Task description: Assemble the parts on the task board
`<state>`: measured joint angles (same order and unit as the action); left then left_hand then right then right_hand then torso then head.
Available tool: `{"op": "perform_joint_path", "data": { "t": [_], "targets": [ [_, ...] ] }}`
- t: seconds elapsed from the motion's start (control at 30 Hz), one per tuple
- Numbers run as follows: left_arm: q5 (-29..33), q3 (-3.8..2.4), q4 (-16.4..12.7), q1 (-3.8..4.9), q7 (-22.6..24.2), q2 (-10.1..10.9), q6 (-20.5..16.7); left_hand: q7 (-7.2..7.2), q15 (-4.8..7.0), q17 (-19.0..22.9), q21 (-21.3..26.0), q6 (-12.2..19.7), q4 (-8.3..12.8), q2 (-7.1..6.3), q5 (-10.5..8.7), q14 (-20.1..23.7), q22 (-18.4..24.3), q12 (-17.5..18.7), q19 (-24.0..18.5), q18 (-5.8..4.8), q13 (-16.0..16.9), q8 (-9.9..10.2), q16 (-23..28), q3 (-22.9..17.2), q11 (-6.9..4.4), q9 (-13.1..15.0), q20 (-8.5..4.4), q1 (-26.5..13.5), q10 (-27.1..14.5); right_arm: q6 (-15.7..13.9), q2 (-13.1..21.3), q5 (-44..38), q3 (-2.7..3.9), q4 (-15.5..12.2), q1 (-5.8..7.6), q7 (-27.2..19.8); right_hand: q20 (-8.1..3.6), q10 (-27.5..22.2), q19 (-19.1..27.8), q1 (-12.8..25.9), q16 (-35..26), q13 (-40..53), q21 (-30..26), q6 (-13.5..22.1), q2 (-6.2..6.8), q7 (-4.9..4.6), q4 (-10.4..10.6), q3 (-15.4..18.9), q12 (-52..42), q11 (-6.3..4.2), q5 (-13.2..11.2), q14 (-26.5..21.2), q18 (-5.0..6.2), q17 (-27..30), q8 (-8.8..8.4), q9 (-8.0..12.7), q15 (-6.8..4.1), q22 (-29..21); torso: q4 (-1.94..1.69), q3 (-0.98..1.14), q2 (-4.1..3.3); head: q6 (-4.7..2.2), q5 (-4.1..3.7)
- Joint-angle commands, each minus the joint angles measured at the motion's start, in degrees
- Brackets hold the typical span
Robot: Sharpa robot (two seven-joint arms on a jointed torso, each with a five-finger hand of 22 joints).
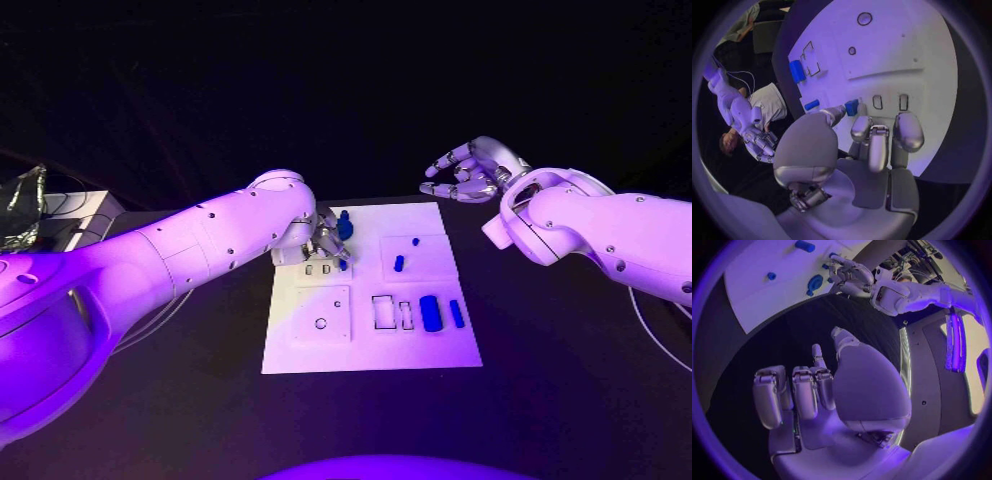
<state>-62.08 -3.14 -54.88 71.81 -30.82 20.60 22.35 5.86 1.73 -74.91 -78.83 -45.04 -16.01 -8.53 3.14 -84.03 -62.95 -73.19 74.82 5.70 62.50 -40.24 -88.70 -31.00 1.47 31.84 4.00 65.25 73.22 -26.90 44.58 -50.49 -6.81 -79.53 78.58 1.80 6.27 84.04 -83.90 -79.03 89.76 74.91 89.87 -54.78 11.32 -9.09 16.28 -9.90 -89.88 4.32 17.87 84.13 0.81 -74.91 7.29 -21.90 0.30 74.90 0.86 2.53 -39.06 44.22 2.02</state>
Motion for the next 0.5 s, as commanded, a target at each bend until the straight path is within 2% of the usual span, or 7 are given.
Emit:
{"op": "perform_joint_path", "data": {
  "t": [0.03, 0.13, 0.3, 0.37, 0.4, 0.47, 0.5],
  "targets": [
    [1.4, -0.01, -0.1, -0.02, 0.4, 0.0, -0.1, 0.03, 0.15, -11.6, 0.3, 0.4, 0.4, -0.47, -0.08, -4.7, 0.3, 1.0, -0.6, -0.13, -1.3, -0.1, 0.2, -2.4, 0.11, 0.4, 0.11, 1.0, -1.2, 1.2, -0.2, -0.9, 0.01, 0.1, -0.07, 0.0, -0.17, 6.0, -6.1, 0.2, 0.2, 15.1, 0.1, 0.3, 0.23, 0.08, 0.2, 0.0, -0.1, 0.0, 0.1, 5.9, -0.81, -15.1, 0.19, -0.1, -0.12, 15.1, -0.03, 0.06, -0.03, 0.13, 0.1],
    [2.2, 0.0, -0.2, -0.02, 0.5, 0.0, 0.0, 0.07, 0.13, -11.4, 0.5, 0.6, 1.7, -0.98, -0.05, -4.6, 0.6, 2.3, -0.9, -0.07, -3.1, 0.0, 0.3, -6.1, 0.12, 1.2, 0.13, 2.3, -2.3, 1.4, -0.2, -1.1, 0.01, 0.3, -0.1, 0.1, -0.17, 6.0, -6.1, 0.2, 0.2, 15.1, 0.1, 0.3, 0.22, 0.08, 0.2, 0.0, -0.1, 0.0, 0.1, 5.9, -0.81, -15.1, 0.2, -0.1, -0.12, 15.1, 0.01, 0.03, -0.03, 0.25, 0.06],
    [3.6, 0.0, -0.3, -0.02, 0.6, 0.1, 0.0, -0.06, 0.21, -11.4, 0.6, 0.5, 3.6, -1.3, -0.04, -4.6, 0.6, 2.7, -1.0, -0.05, -3.6, -0.2, 0.3, -10.2, -0.01, 2.1, 0.14, 2.9, -2.4, 1.5, -0.3, -1.2, 0.01, 0.4, -0.11, 0.2, -0.17, 6.0, -6.1, 0.3, 0.2, 15.1, 0.1, 0.3, 0.23, 0.08, 0.2, 0.0, -0.1, 0.0, -0.1, 5.9, -0.81, -15.1, 0.22, -0.1, -0.12, 15.1, 0.09, 0.02, 0.0, 0.44, 0.12],
    [4.1, 0.0, -0.5, -0.02, 0.6, 0.2, -0.1, -0.56, 0.57, -11.5, 0.5, -0.1, 5.7, -1.26, 0.01, -4.6, 0.6, 2.7, -1.0, -0.03, -3.6, -1.4, 0.3, -12.8, -0.43, 3.5, 0.01, 3.6, -2.2, 1.5, -0.3, -1.2, 0.01, 0.5, -0.11, 0.2, -0.17, 6.0, -6.1, 0.3, 0.2, 15.1, 0.1, 0.3, 0.23, 0.08, 0.2, 0.0, -0.1, 0.0, -0.1, 5.9, -0.81, -15.1, 0.22, -0.1, -0.12, 15.1, 0.09, 0.04, 0.0, 0.42, 0.11],
    [4.4, 0.0, -0.5, -0.02, 0.6, 0.3, -0.1, -0.93, 0.83, -11.6, 0.5, -0.1, 6.9, -1.36, 0.09, -4.7, 0.5, 2.9, -1.0, -0.04, -3.7, -2.6, 0.2, -14.9, -0.81, 5.1, -0.25, 3.2, -2.0, 1.5, -0.3, -1.2, 0.01, 0.5, -0.12, 0.2, -0.17, 6.0, -6.1, 0.3, 0.2, 15.1, 0.1, 0.3, 0.23, 0.08, 0.2, 0.0, -0.1, 0.0, -0.1, 5.9, -0.81, -15.1, 0.22, -0.1, -0.12, 15.1, 0.08, 0.04, 0.0, 0.41, 0.11],
    [4.9, 0.0, -0.7, -0.02, 0.7, 0.4, -0.2, -1.18, 0.98, -11.6, 0.5, 0.2, 7.8, -1.54, 0.09, -4.7, 0.5, 3.0, -1.0, -0.05, -3.9, -3.3, 0.2, -16.4, -0.93, 6.3, -0.41, 2.6, -1.9, 1.6, -0.3, -1.2, 0.01, 0.5, -0.12, 0.2, -0.17, 6.0, -6.1, 0.3, 0.2, 15.1, 0.1, 0.3, 0.23, 0.08, 0.2, 0.0, -0.1, 0.0, -0.1, 5.9, -0.81, -15.1, 0.22, -0.1, -0.12, 15.1, 0.07, 0.03, 0.01, 0.39, 0.11],
    [5.3, 0.0, -0.8, -0.02, 0.7, 0.4, -0.4, -1.44, 1.32, -11.9, 0.3, 0.4, 9.6, -1.74, 0.3, -4.8, 0.1, 3.6, -0.8, -0.1, -4.9, -4.7, 0.1, -18.8, -1.32, 8.4, -0.65, 2.2, -2.0, 1.6, -0.3, -1.2, 0.01, 0.5, -0.12, 0.2, -0.17, 6.0, -6.1, 0.3, 0.2, 15.1, 0.1, 0.3, 0.23, 0.08, 0.2, 0.0, -0.1, 0.0, -0.1, 5.9, -0.81, -15.1, 0.22, -0.1, -0.12, 15.1, 0.06, 0.02, 0.02, 0.41, 0.11]
  ]
}}
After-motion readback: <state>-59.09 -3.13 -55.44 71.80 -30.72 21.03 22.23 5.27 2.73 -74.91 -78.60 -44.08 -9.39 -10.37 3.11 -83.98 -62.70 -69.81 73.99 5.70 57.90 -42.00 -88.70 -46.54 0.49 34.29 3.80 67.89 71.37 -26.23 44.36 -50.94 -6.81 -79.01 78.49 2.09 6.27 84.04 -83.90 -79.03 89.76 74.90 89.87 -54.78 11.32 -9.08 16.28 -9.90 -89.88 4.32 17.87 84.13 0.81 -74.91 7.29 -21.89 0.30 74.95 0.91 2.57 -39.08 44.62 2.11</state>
